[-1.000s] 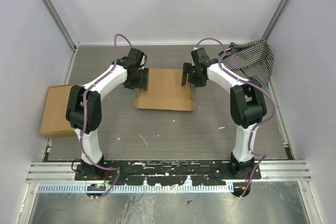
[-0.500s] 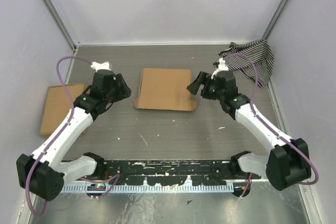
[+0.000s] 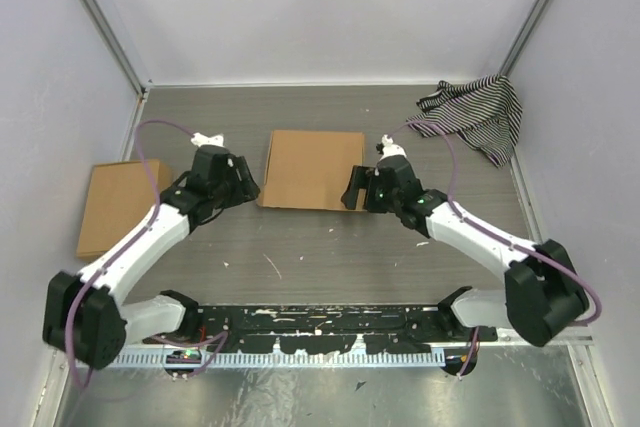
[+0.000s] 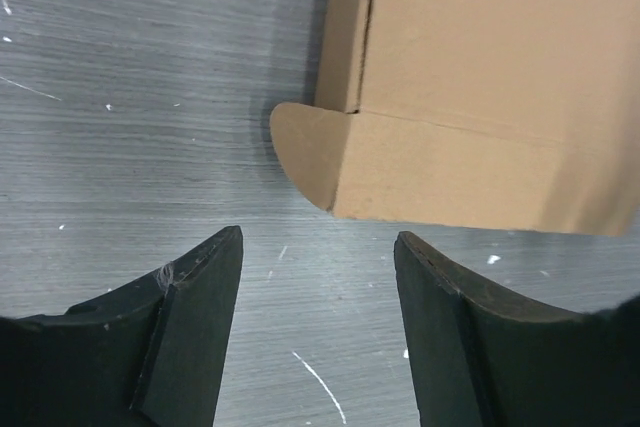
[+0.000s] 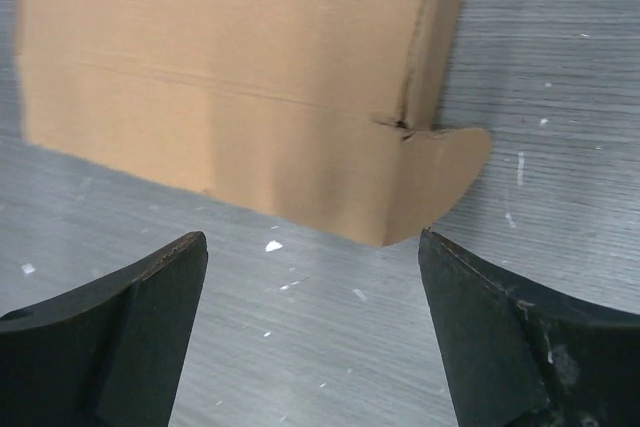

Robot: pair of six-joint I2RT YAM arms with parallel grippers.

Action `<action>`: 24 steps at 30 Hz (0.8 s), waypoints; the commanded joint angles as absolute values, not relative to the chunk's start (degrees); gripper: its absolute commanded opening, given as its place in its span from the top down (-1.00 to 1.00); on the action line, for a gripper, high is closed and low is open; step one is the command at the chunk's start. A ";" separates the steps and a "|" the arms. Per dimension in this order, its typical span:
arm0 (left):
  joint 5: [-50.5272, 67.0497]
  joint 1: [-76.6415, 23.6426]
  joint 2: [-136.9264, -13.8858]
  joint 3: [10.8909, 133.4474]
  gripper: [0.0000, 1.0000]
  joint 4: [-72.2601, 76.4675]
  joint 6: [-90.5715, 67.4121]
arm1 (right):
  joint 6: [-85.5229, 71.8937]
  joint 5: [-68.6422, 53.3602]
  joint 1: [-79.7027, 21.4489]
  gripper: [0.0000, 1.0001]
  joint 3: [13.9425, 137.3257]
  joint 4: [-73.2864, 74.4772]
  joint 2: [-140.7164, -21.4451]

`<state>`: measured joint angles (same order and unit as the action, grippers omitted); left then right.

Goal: Fold the paper box

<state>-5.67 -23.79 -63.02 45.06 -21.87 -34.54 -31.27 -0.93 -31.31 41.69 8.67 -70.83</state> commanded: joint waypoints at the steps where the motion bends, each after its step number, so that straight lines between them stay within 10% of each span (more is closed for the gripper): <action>1: -6.53 -24.42 -72.04 49.93 -0.36 -24.12 -31.68 | -28.51 7.58 -32.42 -0.80 44.71 9.56 -76.46; 24: -8.96 -27.25 -86.27 54.19 -0.41 -19.78 -28.92 | -26.54 5.02 -33.66 -0.63 45.26 6.35 -80.84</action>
<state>-9.76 -27.16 -85.60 52.21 -22.33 -29.82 -27.35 6.11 -33.30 42.89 9.47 -80.95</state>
